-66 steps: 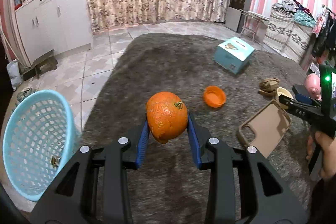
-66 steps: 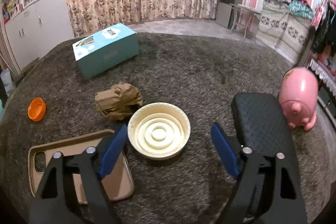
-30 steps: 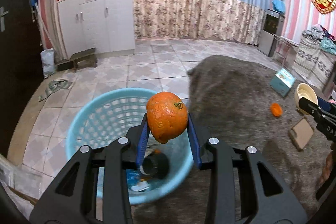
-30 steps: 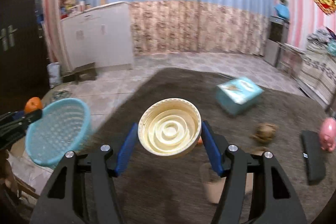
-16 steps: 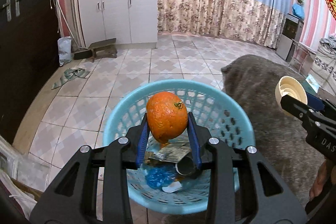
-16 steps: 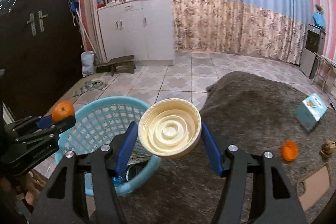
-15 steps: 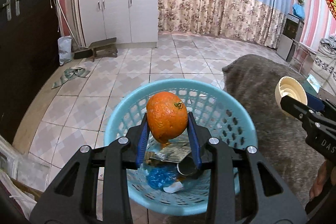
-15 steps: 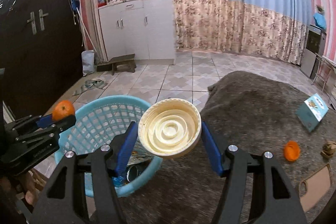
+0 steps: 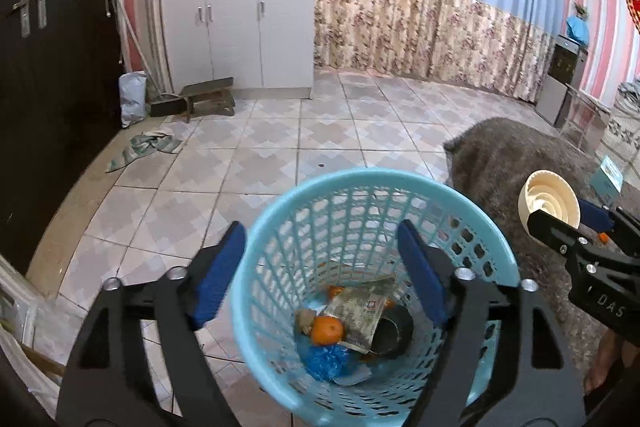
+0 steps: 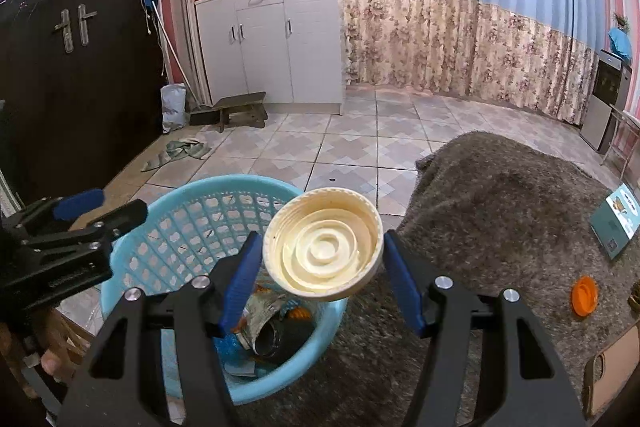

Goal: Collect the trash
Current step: 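Open the left tool to drop the tangerine while the right tool releases the cream bowl into the basket, then move both open tools back over the rug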

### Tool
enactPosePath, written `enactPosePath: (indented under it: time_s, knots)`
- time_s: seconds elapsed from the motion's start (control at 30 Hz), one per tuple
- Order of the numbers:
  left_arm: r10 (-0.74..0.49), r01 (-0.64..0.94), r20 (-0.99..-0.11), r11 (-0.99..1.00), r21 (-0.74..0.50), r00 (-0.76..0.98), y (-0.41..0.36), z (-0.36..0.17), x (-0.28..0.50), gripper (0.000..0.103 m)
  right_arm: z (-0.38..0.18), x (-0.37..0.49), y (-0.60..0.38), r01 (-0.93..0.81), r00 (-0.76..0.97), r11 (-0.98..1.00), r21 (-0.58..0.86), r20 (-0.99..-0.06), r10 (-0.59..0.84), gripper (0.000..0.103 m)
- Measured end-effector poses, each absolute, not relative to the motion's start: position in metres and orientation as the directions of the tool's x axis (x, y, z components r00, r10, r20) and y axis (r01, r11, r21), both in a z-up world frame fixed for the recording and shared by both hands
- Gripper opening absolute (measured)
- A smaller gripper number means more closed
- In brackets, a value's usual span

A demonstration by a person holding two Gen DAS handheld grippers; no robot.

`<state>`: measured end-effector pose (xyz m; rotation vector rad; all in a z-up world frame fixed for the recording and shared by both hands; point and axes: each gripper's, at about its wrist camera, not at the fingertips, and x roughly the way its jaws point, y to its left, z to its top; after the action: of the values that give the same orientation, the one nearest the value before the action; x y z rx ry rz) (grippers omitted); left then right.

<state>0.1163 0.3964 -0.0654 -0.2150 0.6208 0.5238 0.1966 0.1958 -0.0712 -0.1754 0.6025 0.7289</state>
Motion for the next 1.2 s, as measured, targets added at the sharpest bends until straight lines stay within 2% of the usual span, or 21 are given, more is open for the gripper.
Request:
enactPosePath:
  time_s: [0.3,0.33,0.4,0.57,0.63,0.87,1.2]
  knots:
    - [0.445,-0.572,-0.609,0.820,-0.018,0.656,0.412,-0.068,0.100,0.083,-0.083,0.194,0.227,-0.704,0.556,0.709,0.036,-0.594,0.582,0.062]
    - [0.449,-0.578,-0.609,0.816,-0.017,0.653,0.414,-0.067,0.098,0.083,-0.084,0.194,0.228,-0.707,0.555,0.707,0.032,-0.595,0.582,0.070]
    - [0.455,-0.587,-0.610,0.809,-0.021,0.649,0.416,-0.067,0.095,0.084,-0.084,0.192,0.228,-0.703,0.565,0.711,0.023,-0.589,0.577,0.078]
    - [0.458,-0.602,-0.610,0.797,-0.039,0.646,0.415,-0.062,0.092,0.084,-0.080,0.194,0.217,-0.700,0.564,0.713,0.026,-0.592,0.575,0.079]
    - [0.464,-0.603,-0.606,0.797,-0.034,0.647,0.411,-0.060,0.091,0.084,-0.078,0.194,0.209,-0.694,0.574,0.720,0.022,-0.587,0.571,0.088]
    - [0.460,-0.591,-0.595,0.806,-0.031,0.660,0.385,-0.047,0.097,0.087,-0.065,0.198,0.172,-0.673,0.602,0.740,0.014,-0.571,0.558,0.088]
    - [0.412,-0.531,-0.572,0.846,-0.049,0.710,0.331,-0.031,0.122,0.093,-0.048,0.222,0.063,-0.569,0.696,0.822,-0.024,-0.545,0.466,0.088]
